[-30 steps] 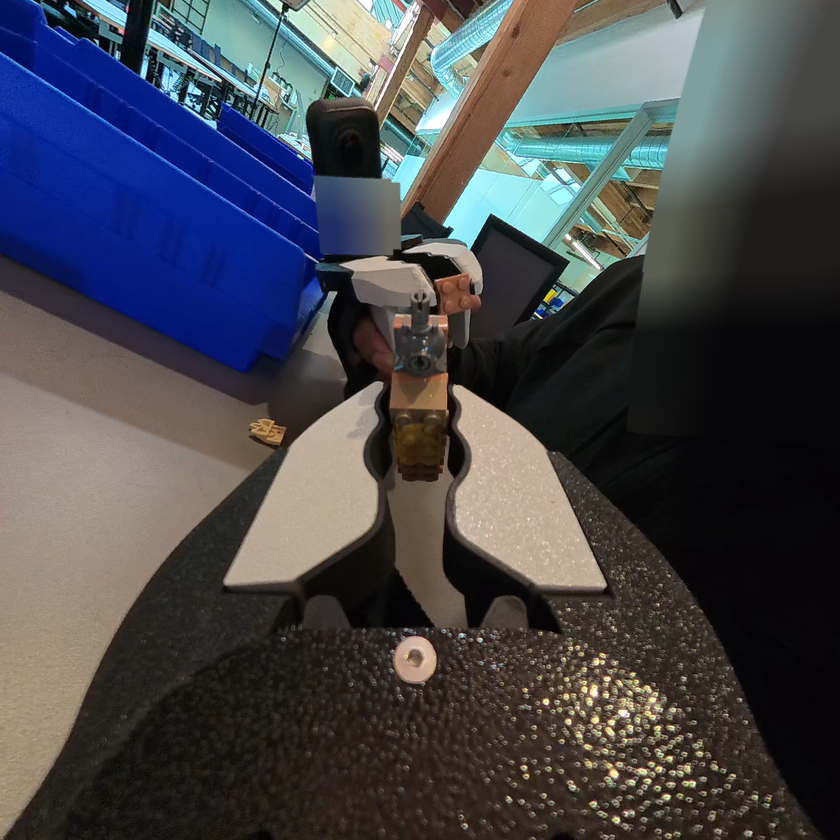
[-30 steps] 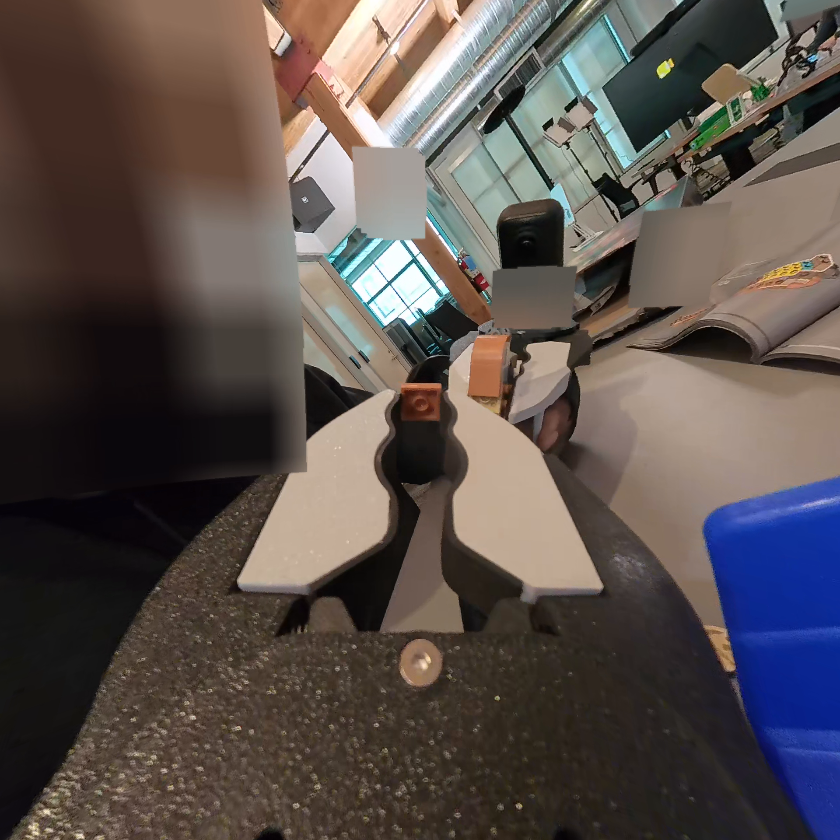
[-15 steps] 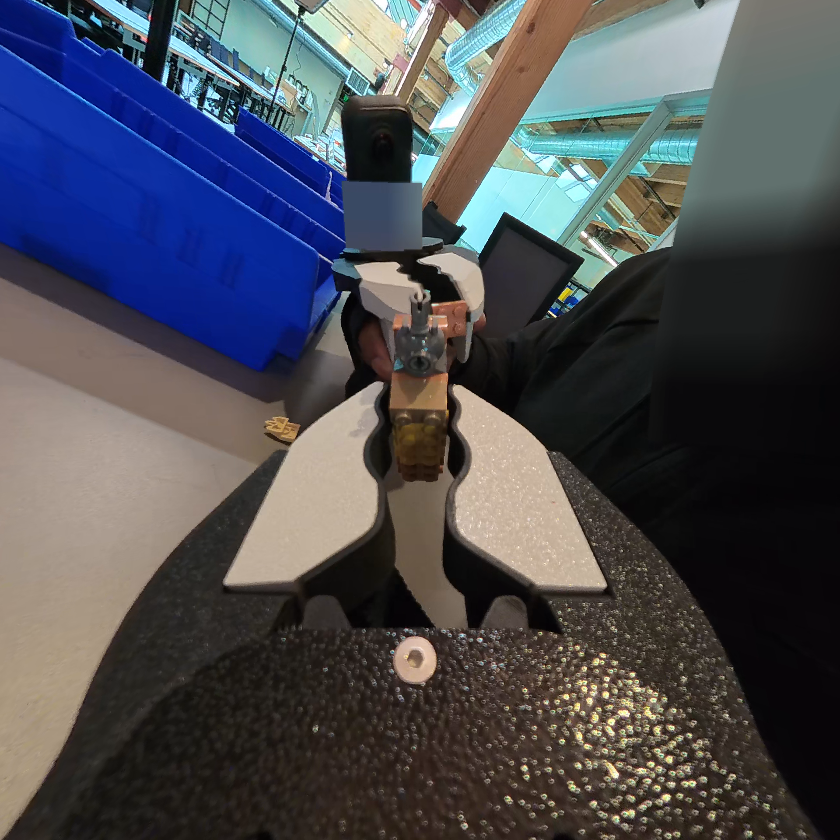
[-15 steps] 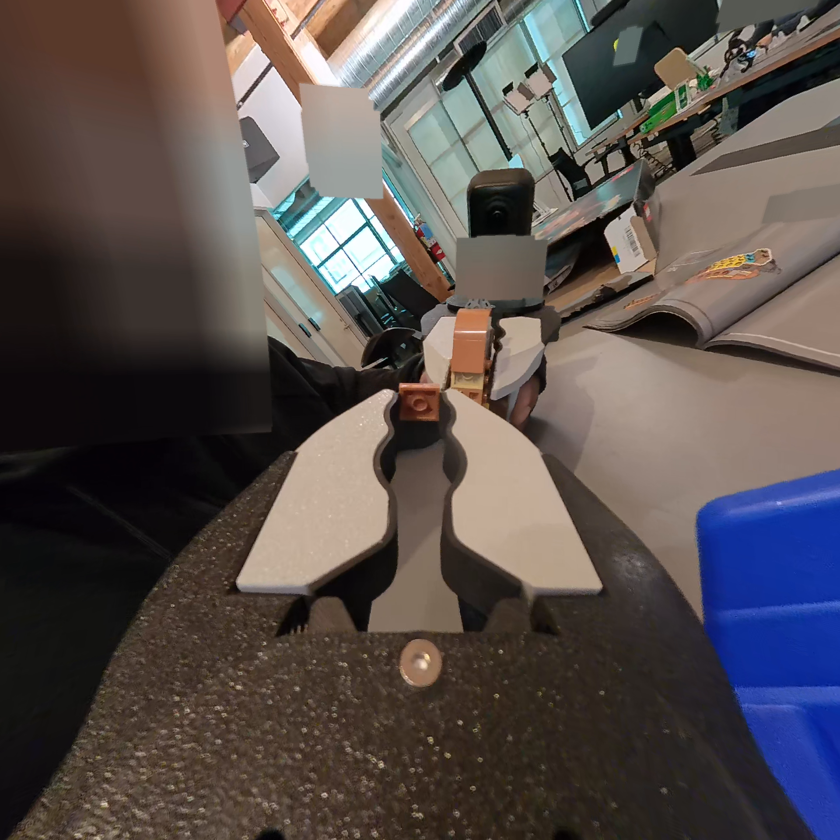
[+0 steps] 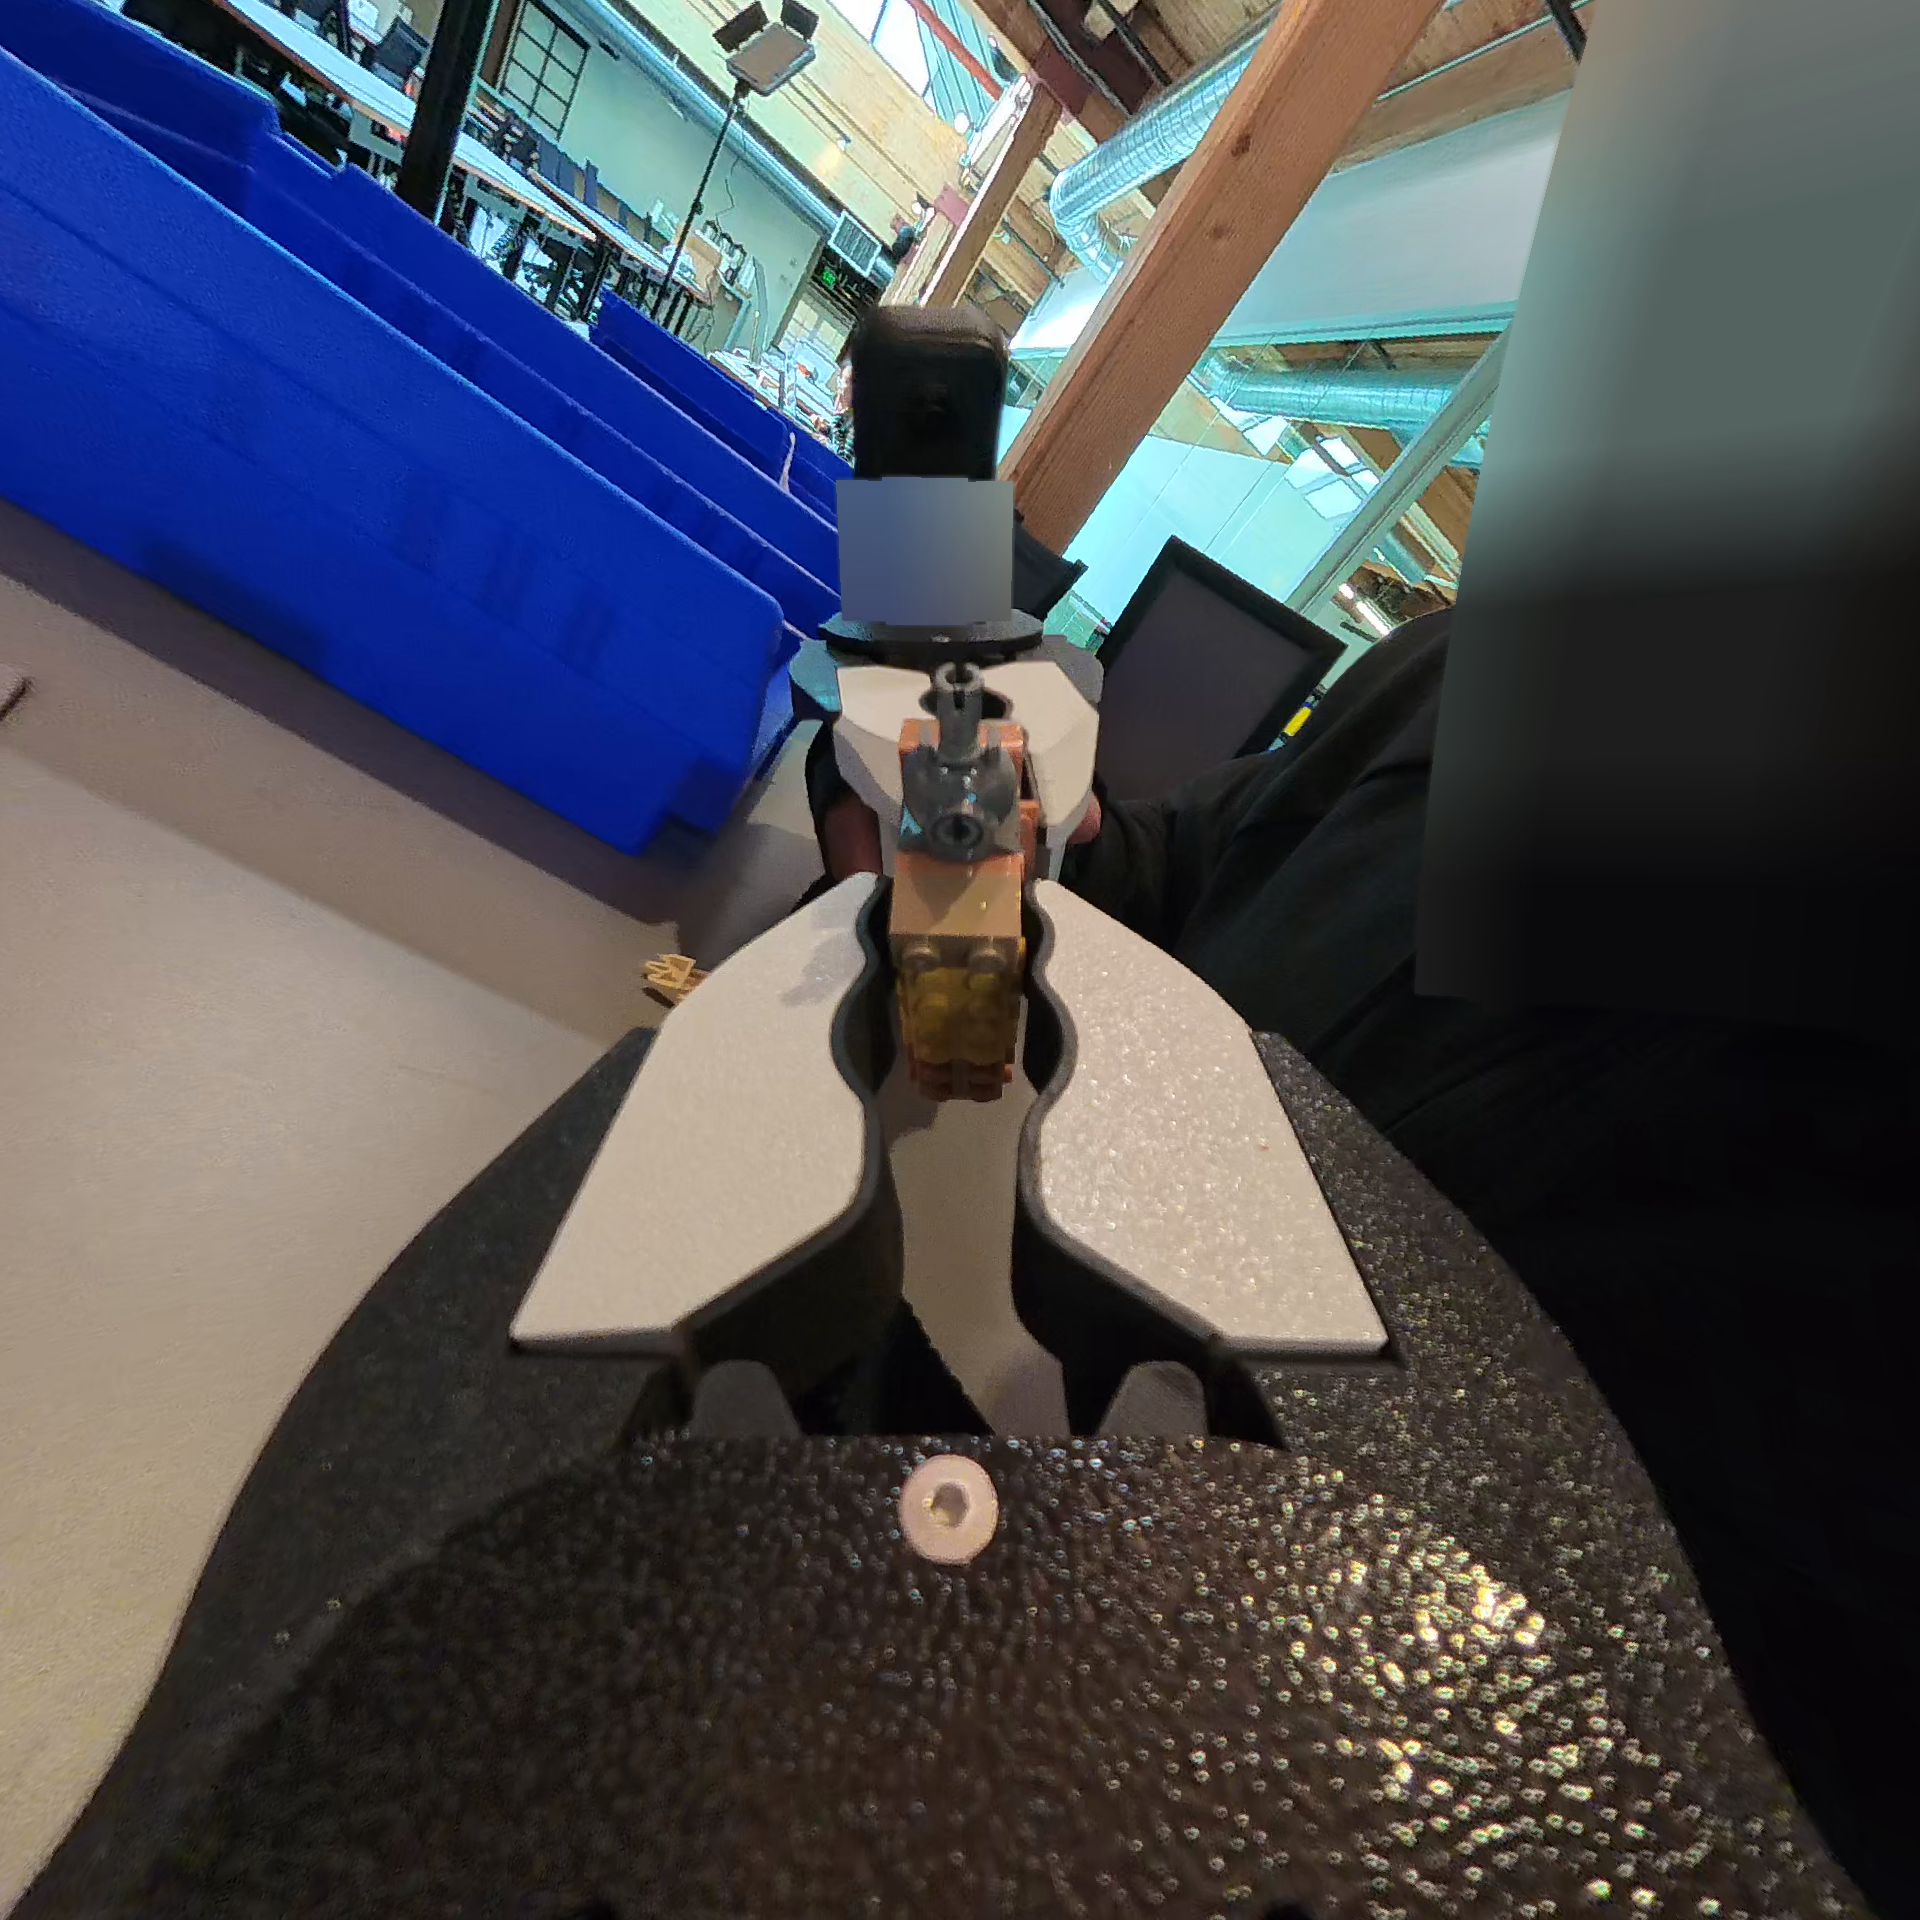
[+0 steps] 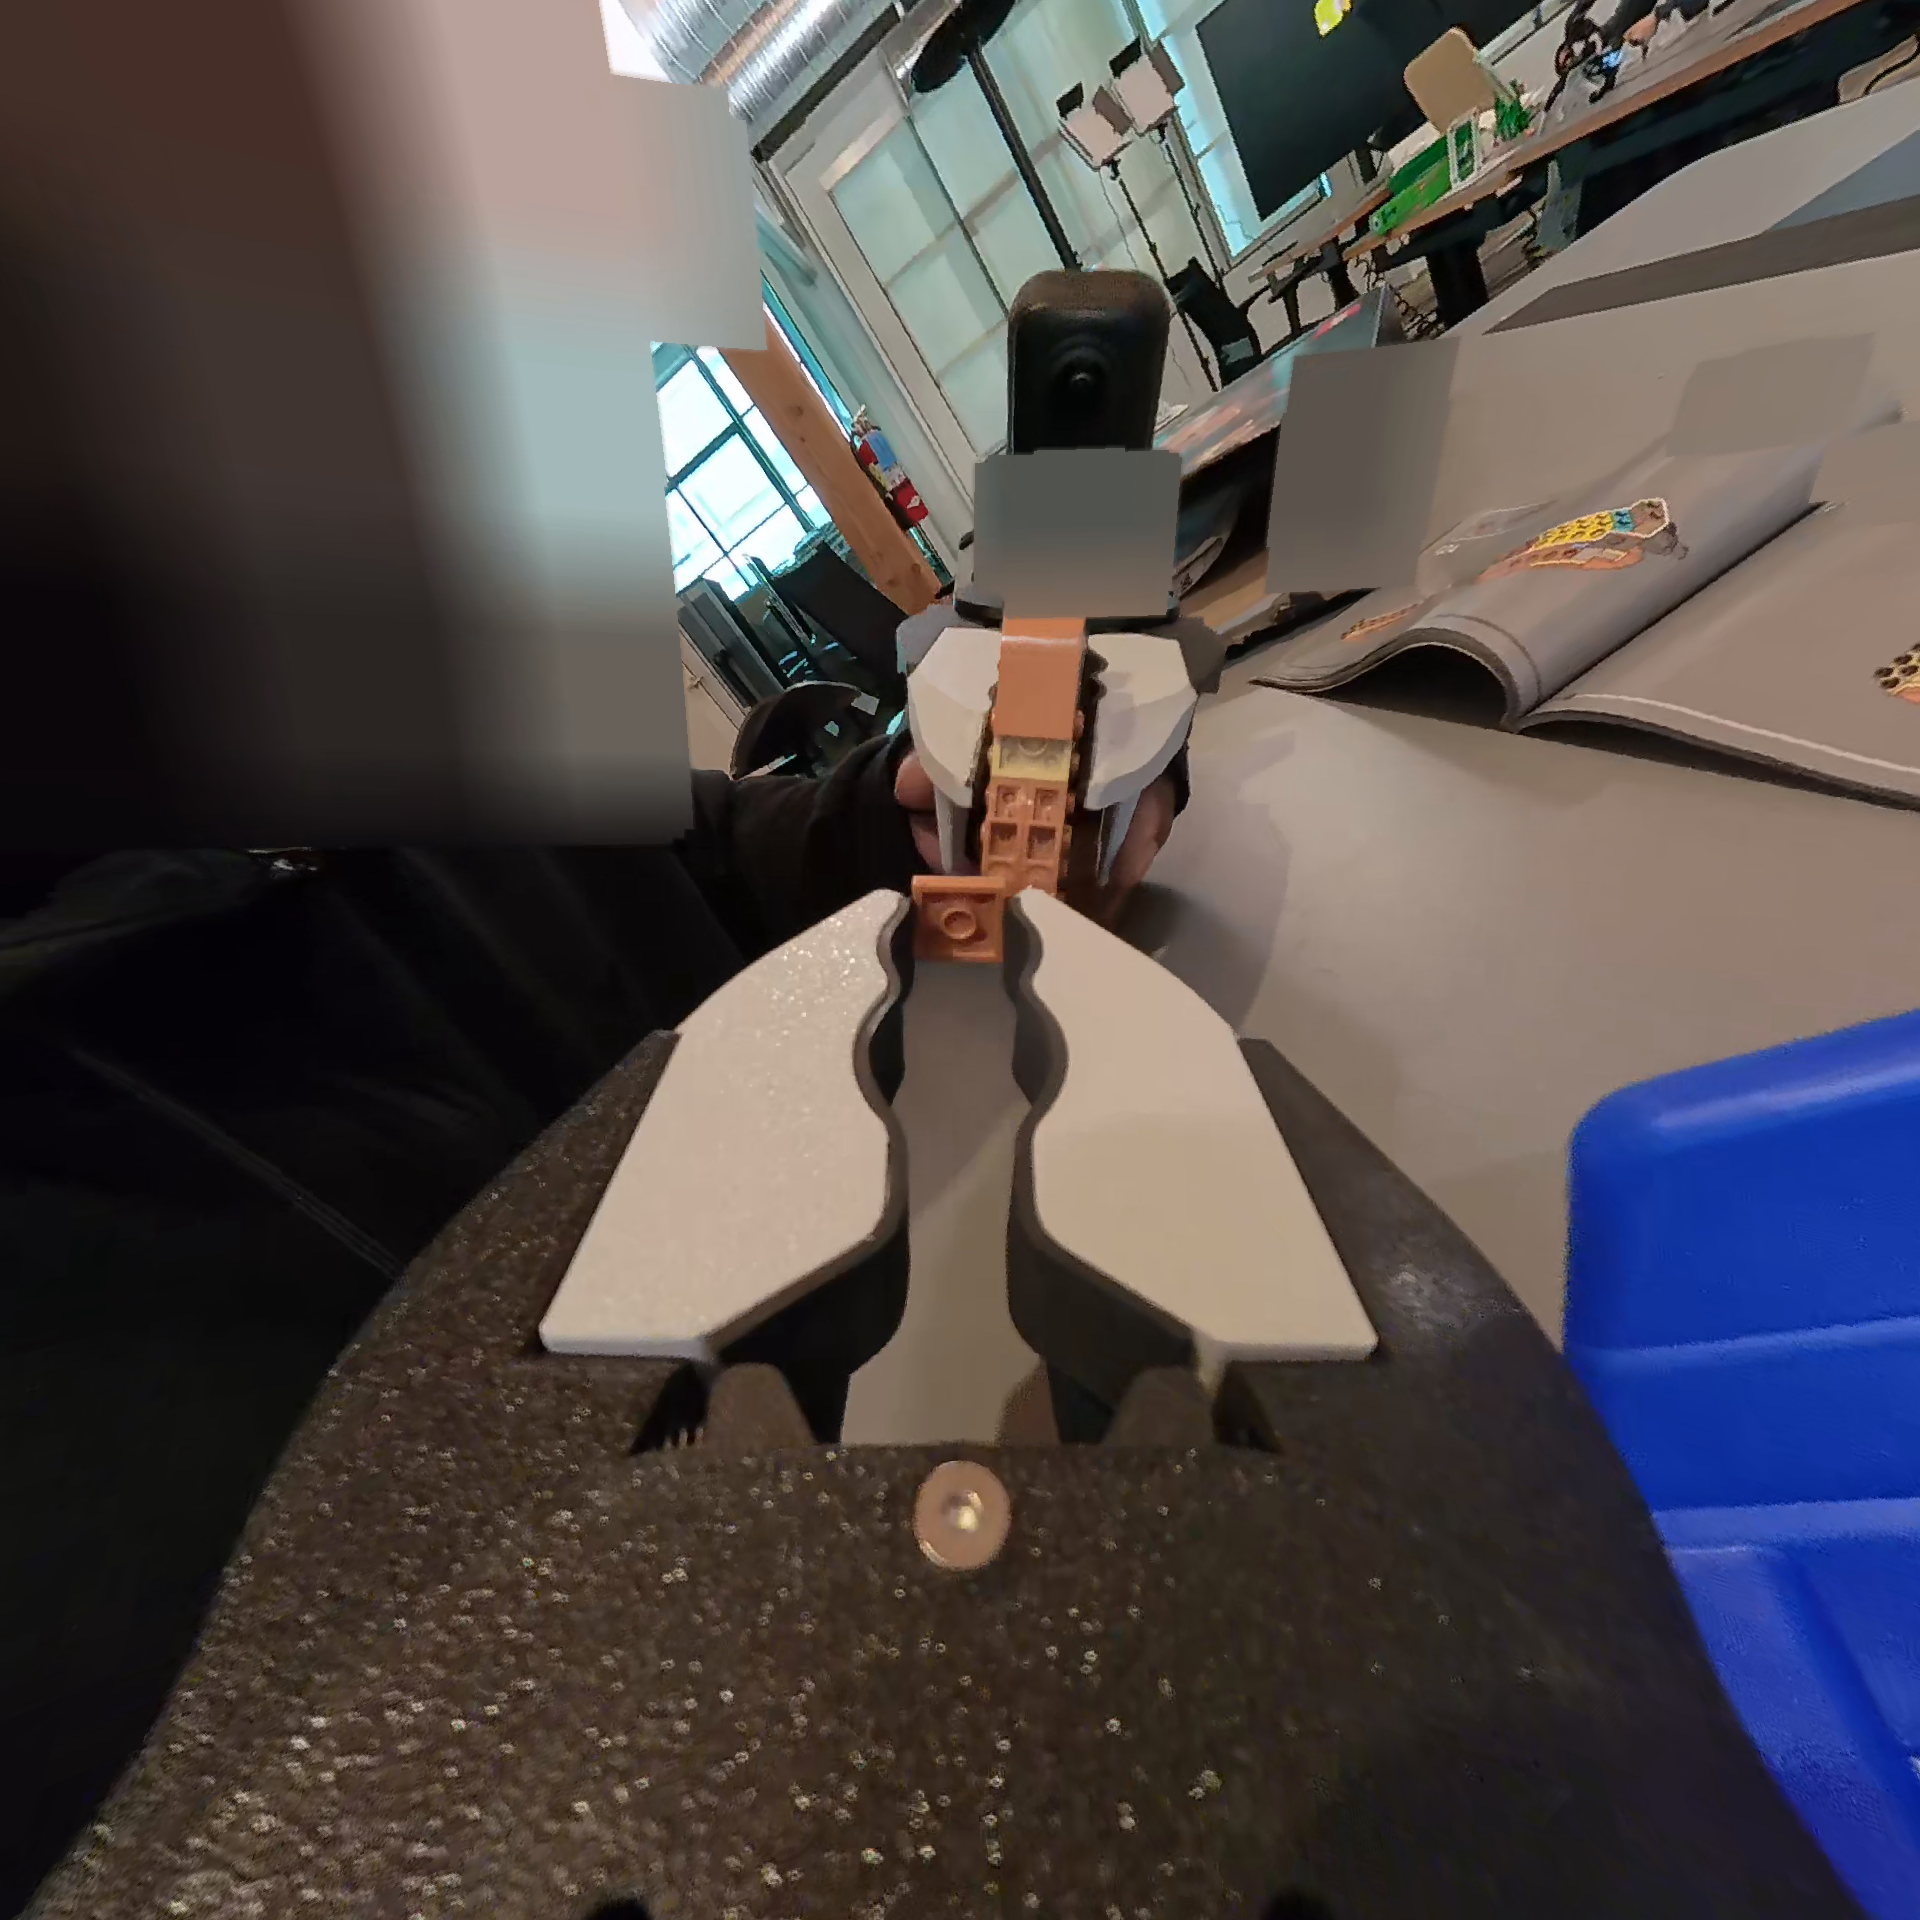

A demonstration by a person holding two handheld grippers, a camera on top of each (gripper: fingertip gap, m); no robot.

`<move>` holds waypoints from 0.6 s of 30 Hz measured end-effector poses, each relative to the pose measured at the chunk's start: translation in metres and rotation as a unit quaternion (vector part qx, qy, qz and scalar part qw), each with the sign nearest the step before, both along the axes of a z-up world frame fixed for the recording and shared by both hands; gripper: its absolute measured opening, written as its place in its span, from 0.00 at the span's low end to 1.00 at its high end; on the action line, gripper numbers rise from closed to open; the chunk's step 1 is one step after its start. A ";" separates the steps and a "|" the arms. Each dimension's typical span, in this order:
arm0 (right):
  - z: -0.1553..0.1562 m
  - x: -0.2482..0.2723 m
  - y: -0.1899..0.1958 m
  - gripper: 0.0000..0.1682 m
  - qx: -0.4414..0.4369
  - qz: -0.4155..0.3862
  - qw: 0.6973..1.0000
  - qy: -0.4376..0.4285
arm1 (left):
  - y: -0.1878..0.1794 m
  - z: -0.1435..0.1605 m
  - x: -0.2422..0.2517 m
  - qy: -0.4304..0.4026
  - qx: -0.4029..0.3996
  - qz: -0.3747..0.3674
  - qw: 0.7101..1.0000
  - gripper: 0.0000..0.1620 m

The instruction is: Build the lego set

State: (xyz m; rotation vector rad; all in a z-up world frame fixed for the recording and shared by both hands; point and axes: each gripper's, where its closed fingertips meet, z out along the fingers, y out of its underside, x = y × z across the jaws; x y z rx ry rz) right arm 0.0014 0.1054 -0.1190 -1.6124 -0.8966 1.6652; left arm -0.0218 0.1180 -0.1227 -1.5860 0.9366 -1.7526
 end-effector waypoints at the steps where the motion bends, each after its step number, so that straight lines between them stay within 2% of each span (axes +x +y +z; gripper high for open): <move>1: -0.001 -0.001 0.000 0.09 0.000 0.001 1.000 -0.002 | 0.001 0.000 -0.001 -0.002 -0.002 0.001 1.000 0.12; 8: -0.010 -0.001 0.004 0.09 0.012 -0.011 0.999 -0.031 | 0.006 0.001 -0.004 -0.006 -0.012 0.007 1.000 0.12; 12: -0.027 0.001 0.007 0.09 0.074 -0.035 0.990 -0.118 | 0.008 -0.001 -0.005 0.000 -0.010 0.012 1.000 0.13; 18: -0.054 0.010 0.022 0.09 0.148 -0.089 0.955 -0.242 | 0.009 -0.006 -0.004 0.022 0.004 0.021 1.000 0.13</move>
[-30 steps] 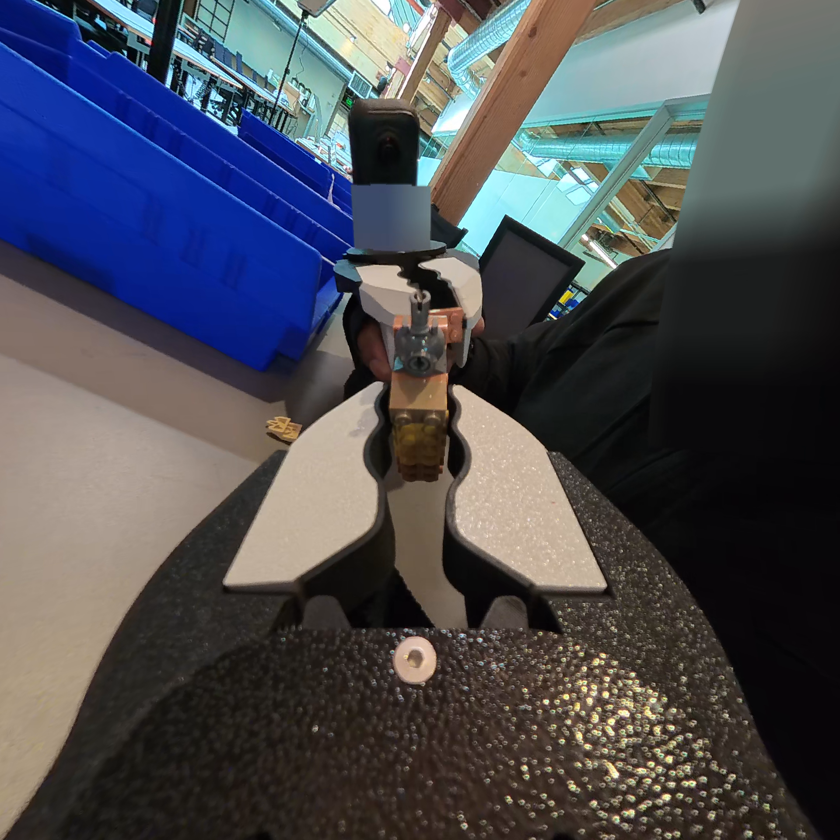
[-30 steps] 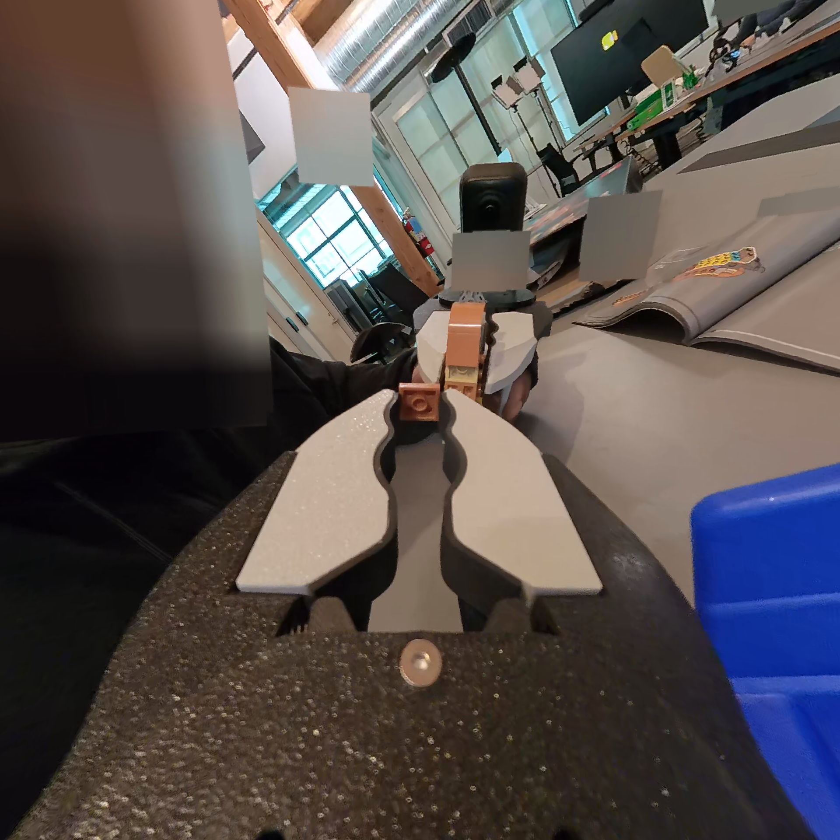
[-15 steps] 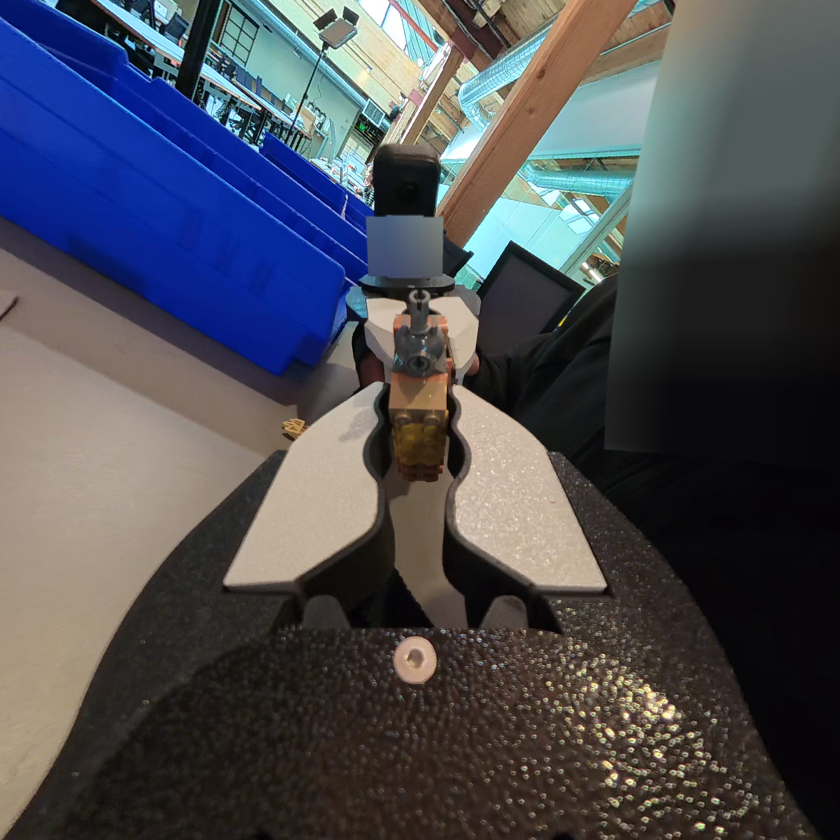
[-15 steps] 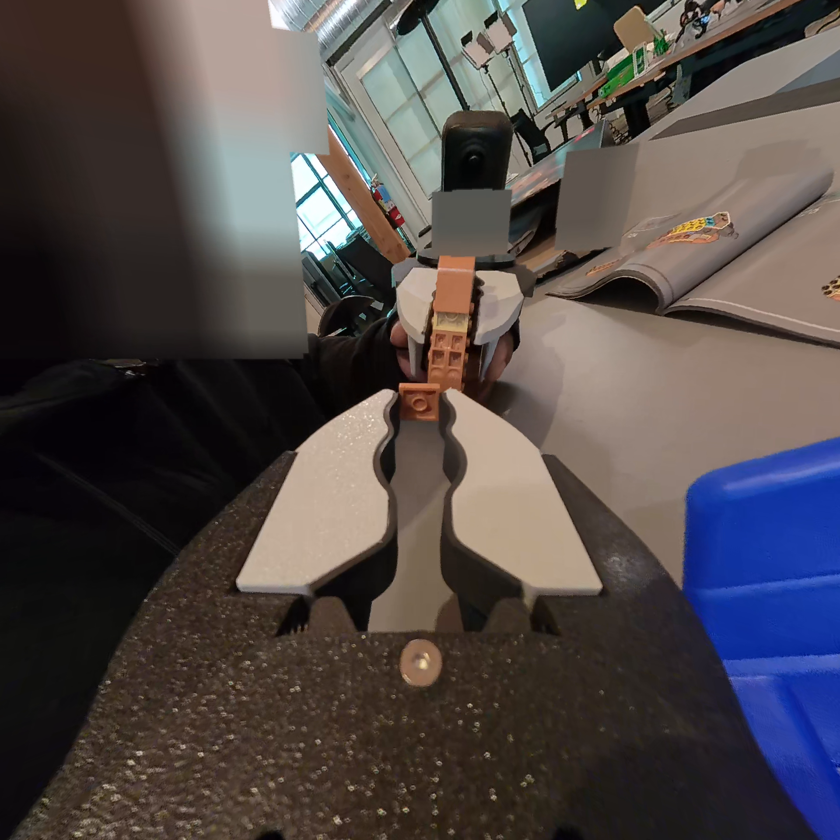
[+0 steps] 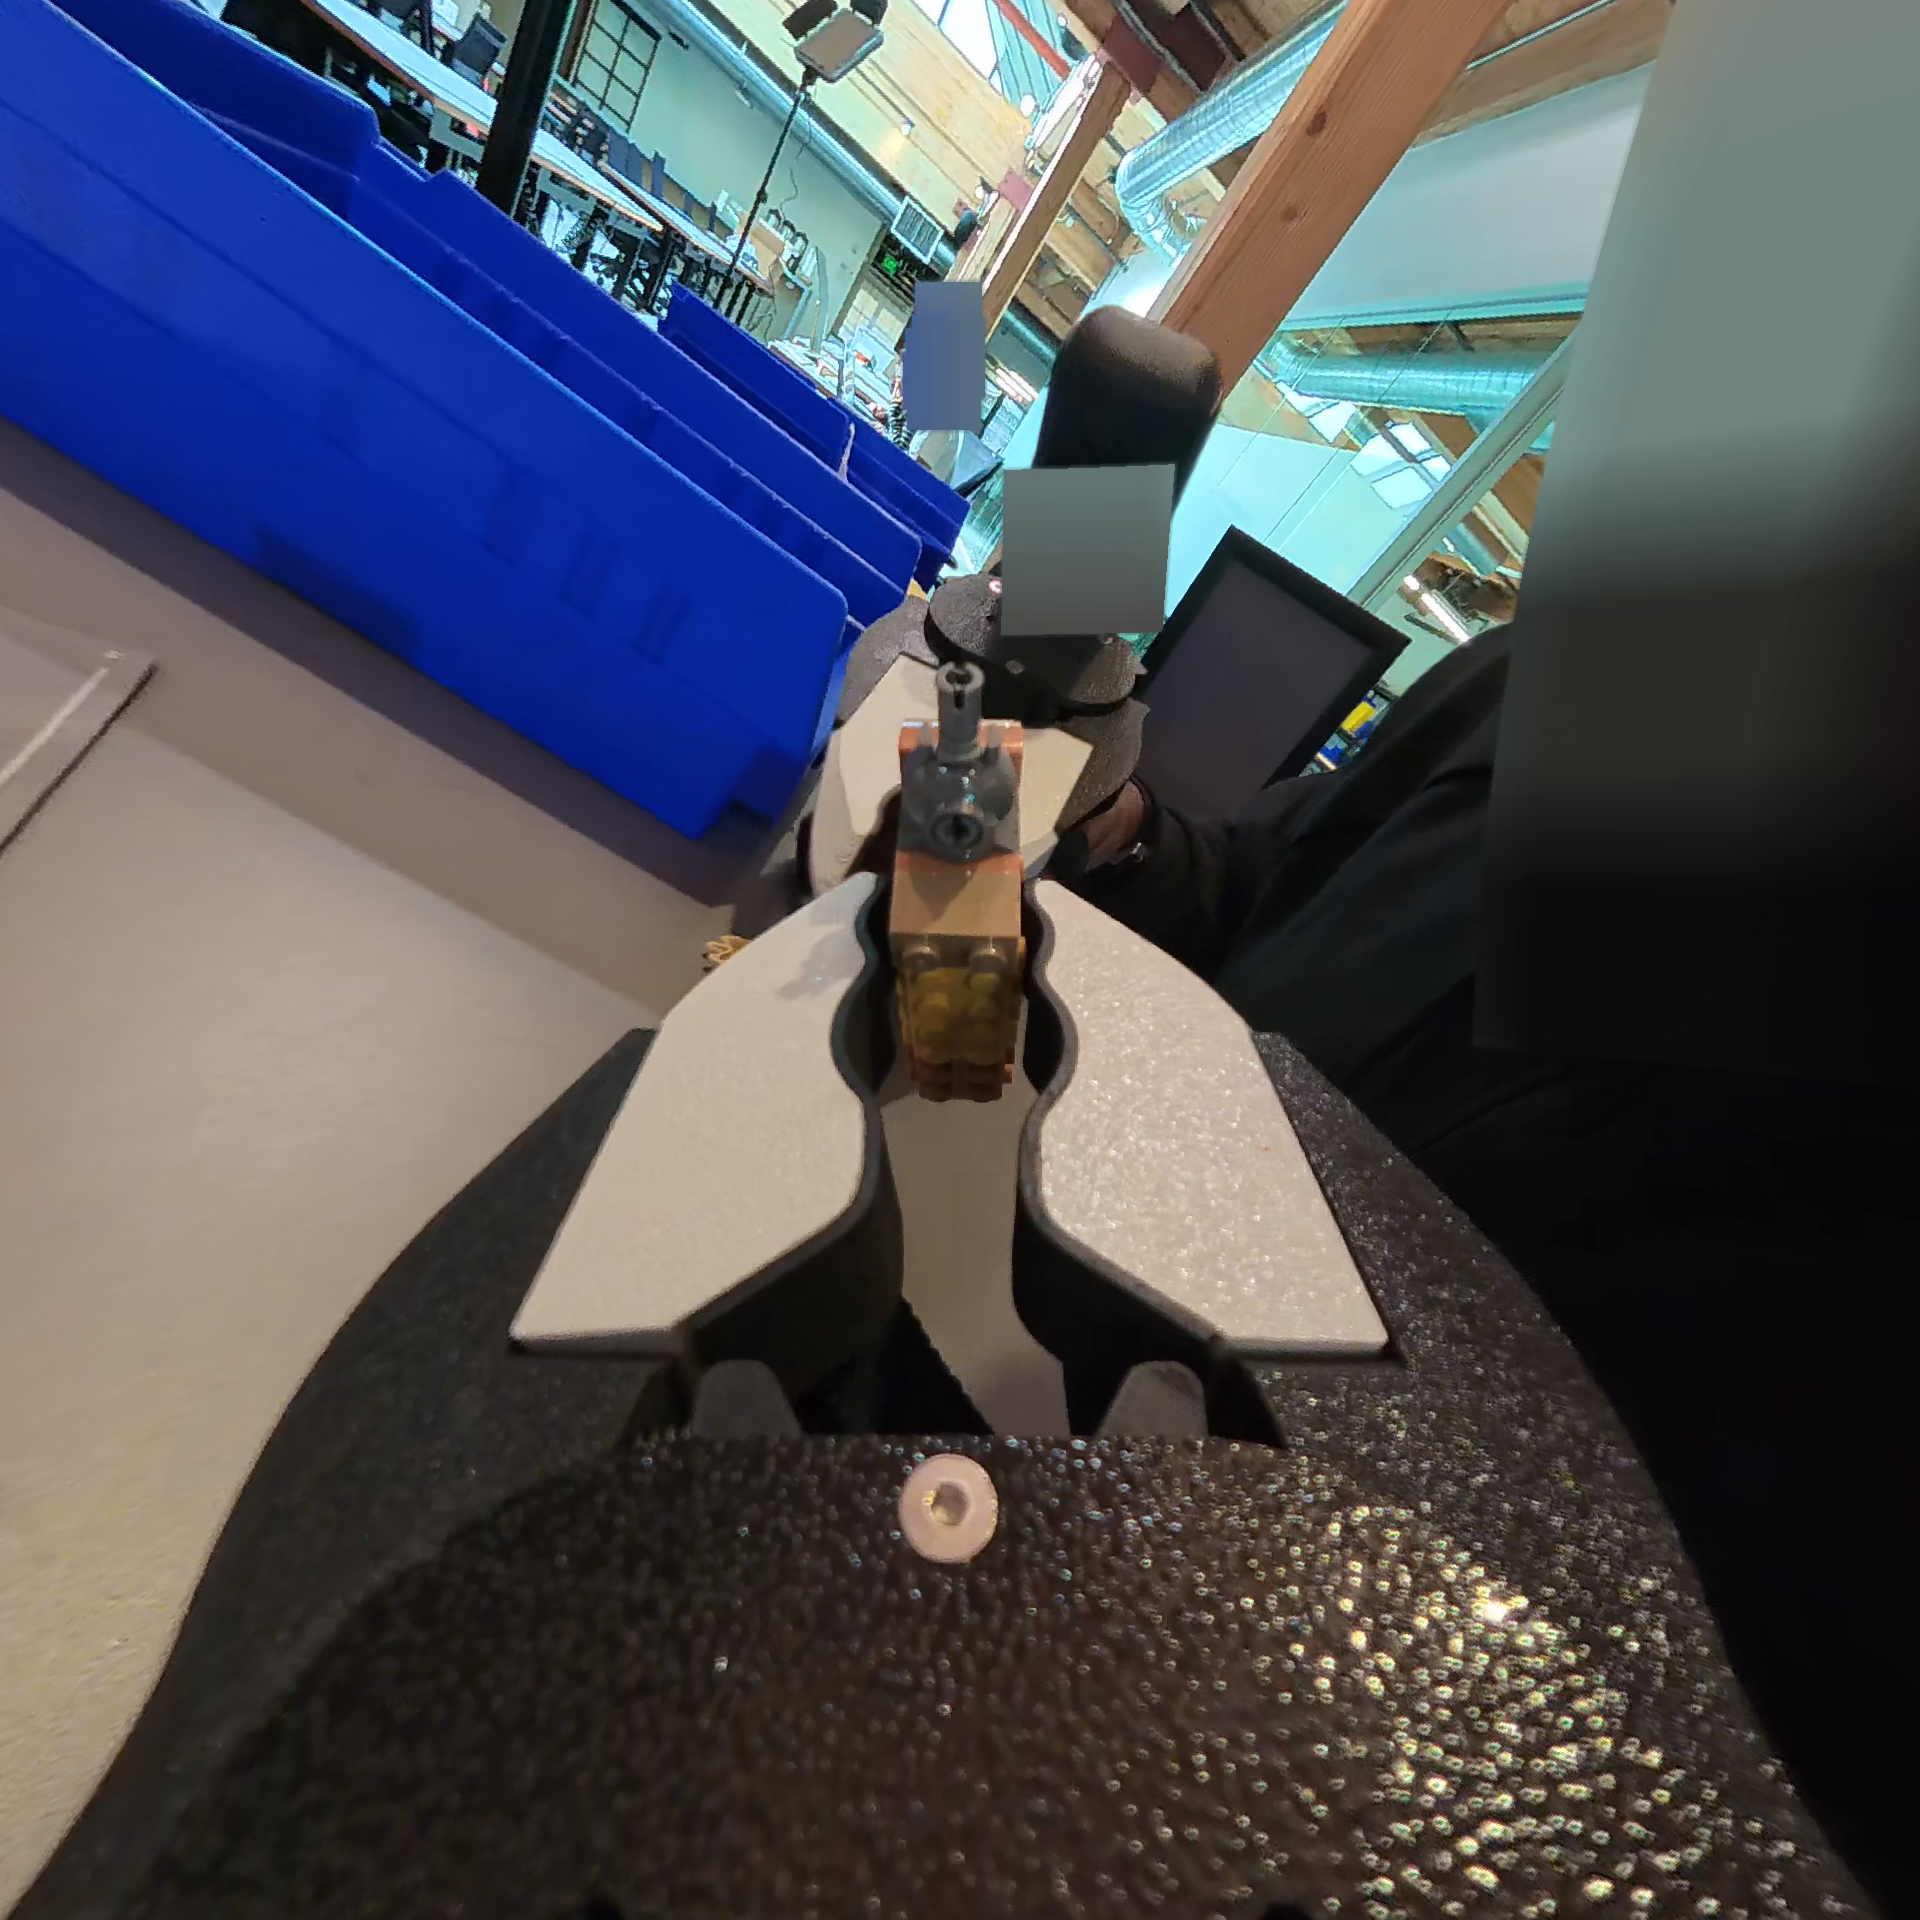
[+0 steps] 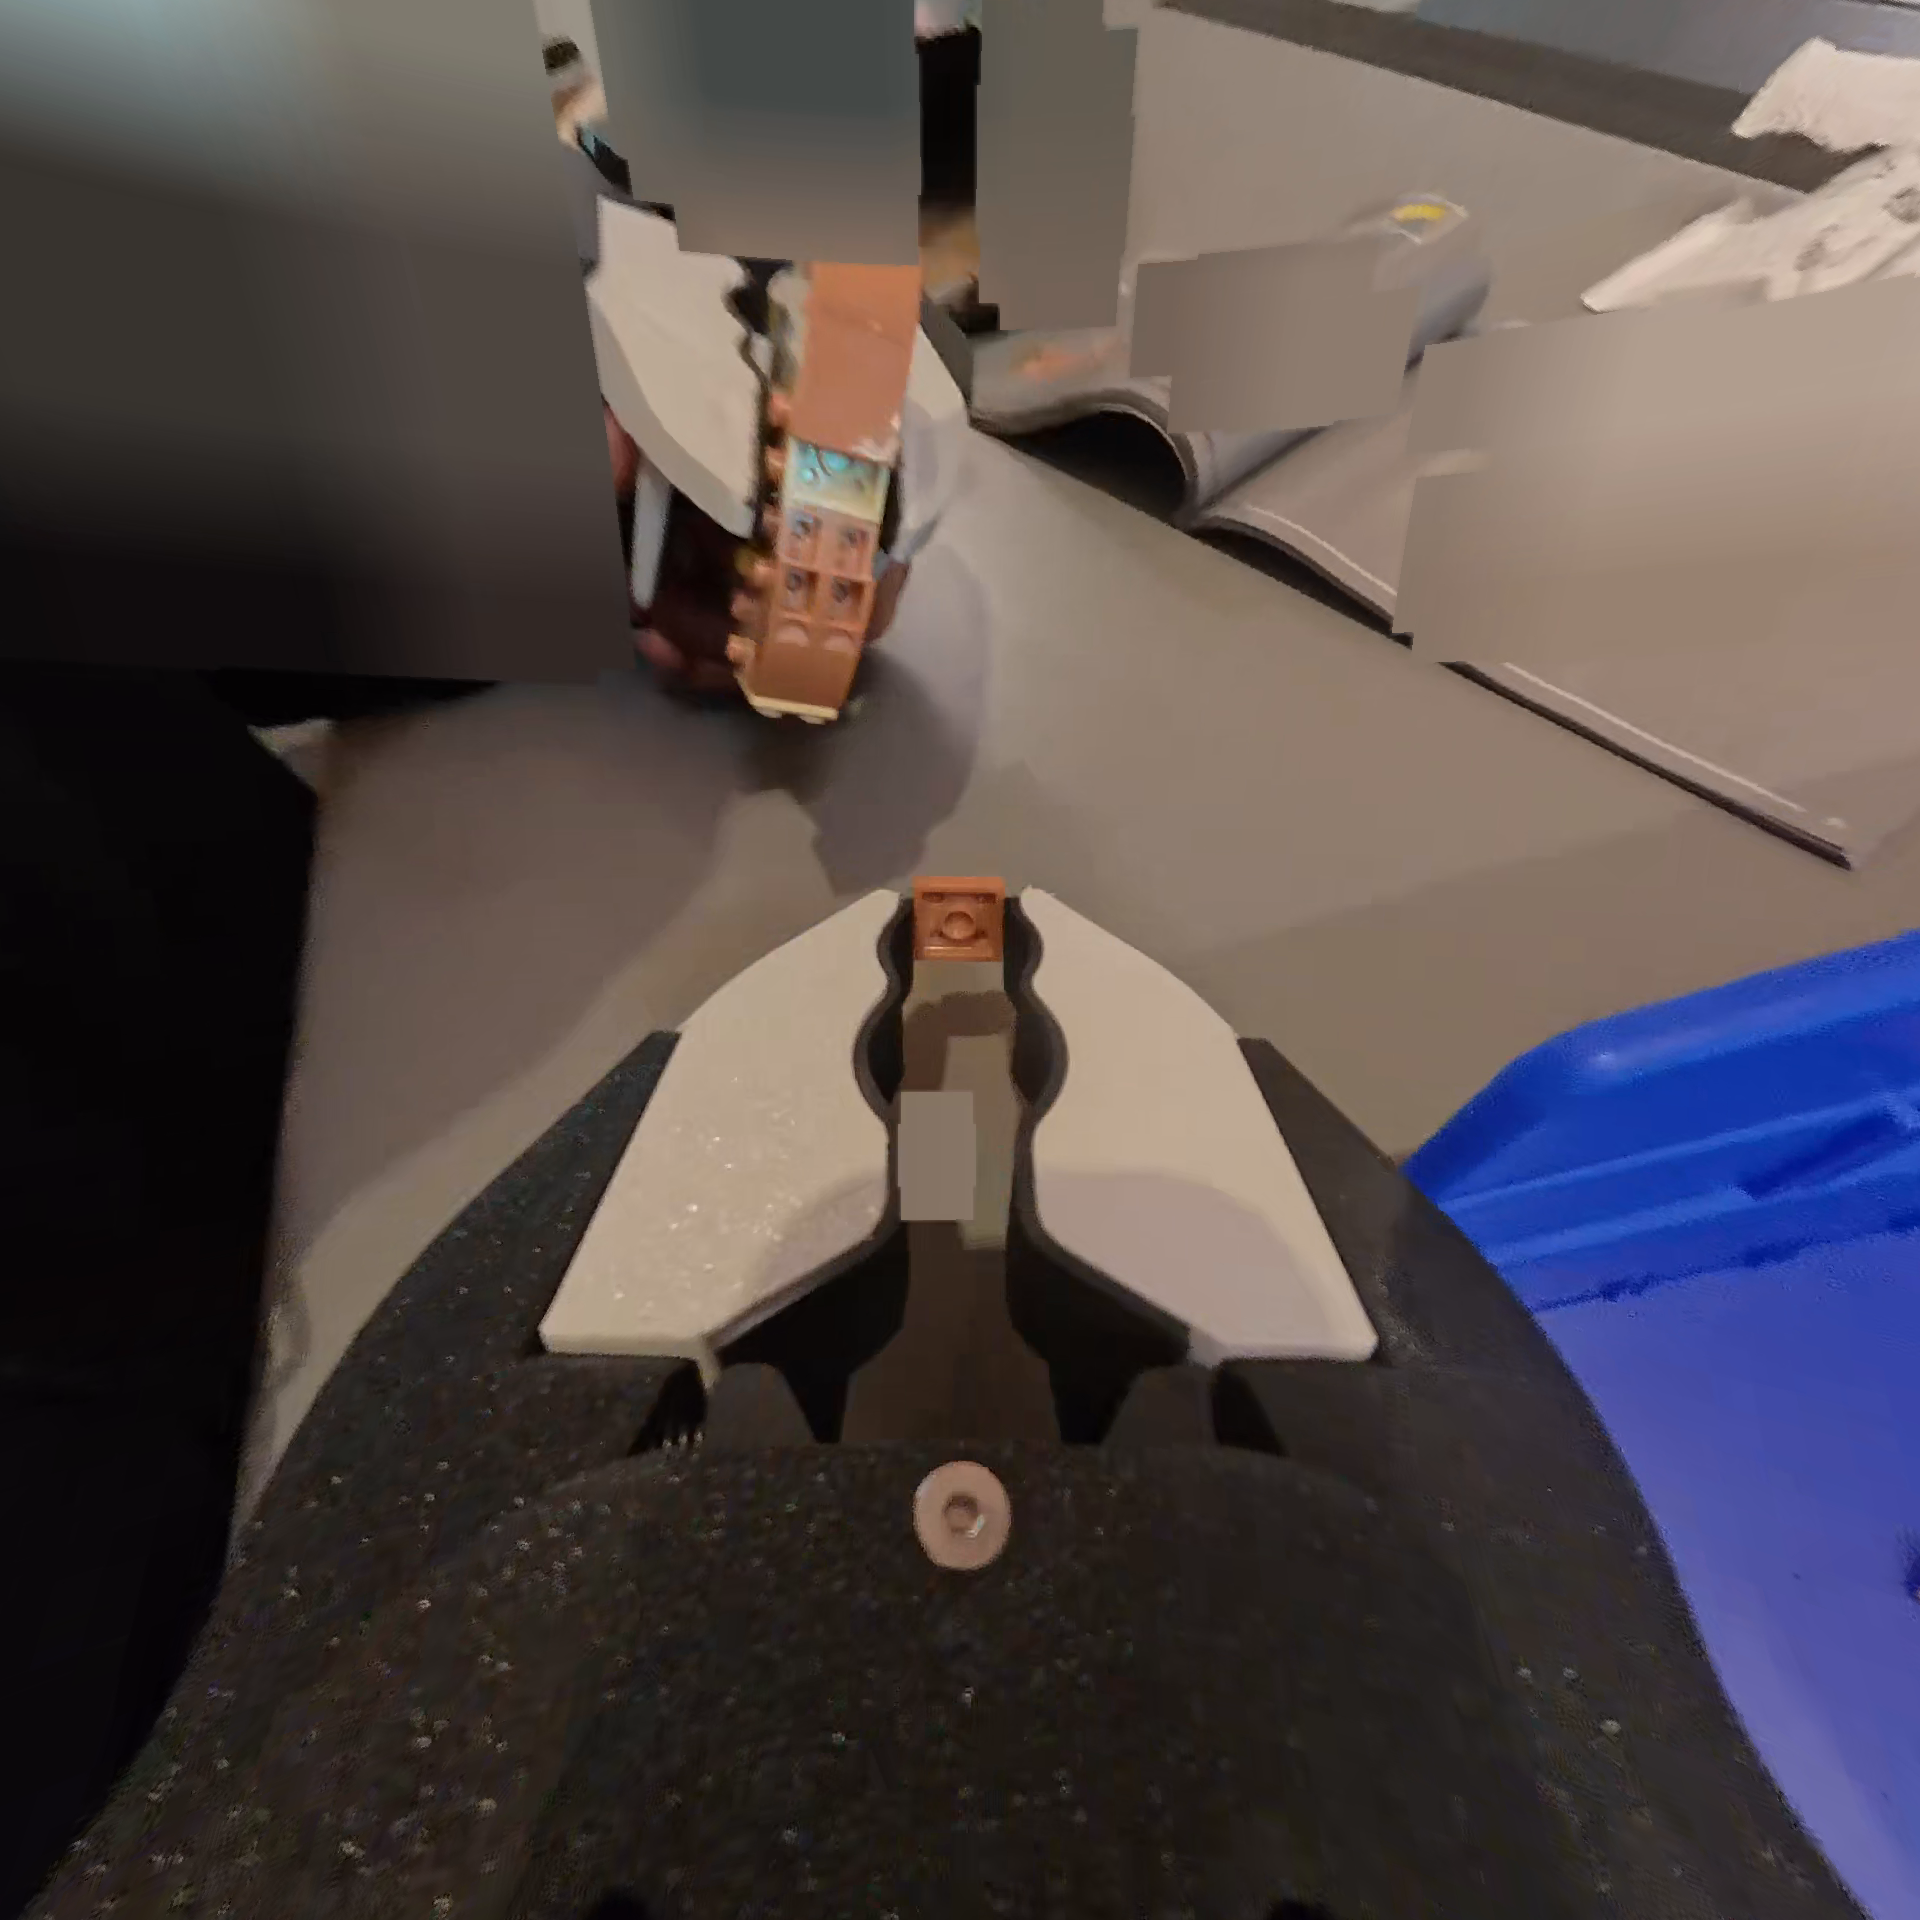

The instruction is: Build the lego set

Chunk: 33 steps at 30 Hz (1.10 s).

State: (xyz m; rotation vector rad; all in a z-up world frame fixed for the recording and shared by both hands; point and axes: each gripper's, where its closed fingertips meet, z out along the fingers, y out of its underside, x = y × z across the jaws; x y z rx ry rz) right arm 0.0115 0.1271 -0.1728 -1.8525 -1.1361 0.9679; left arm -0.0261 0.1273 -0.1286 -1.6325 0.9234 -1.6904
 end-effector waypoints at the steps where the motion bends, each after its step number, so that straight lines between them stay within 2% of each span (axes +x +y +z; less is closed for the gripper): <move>1: -0.004 0.001 0.001 0.09 0.001 -0.004 1.000 -0.012 | 0.000 -0.001 0.000 0.004 0.002 0.000 1.000 0.13; 13: -0.030 0.002 -0.001 0.10 0.004 -0.007 0.994 -0.106 | -0.003 -0.019 0.003 0.068 0.009 -0.006 0.998 0.13; 20: -0.031 0.004 -0.004 0.13 0.000 0.001 0.994 -0.111 | -0.003 -0.023 0.002 0.084 0.013 -0.011 0.996 0.13; 25: -0.022 -0.009 -0.024 0.12 -0.007 0.058 0.995 -0.081 | -0.003 -0.025 -0.002 0.092 0.019 -0.020 0.995 0.13; 29: -0.034 -0.021 -0.032 0.13 -0.013 0.082 0.990 -0.116 | -0.006 -0.026 -0.002 0.094 0.020 -0.031 0.995 0.13; 33: -0.043 -0.024 -0.028 0.13 -0.014 0.068 0.986 -0.149 | -0.009 -0.029 -0.002 0.107 0.025 -0.039 0.993 0.13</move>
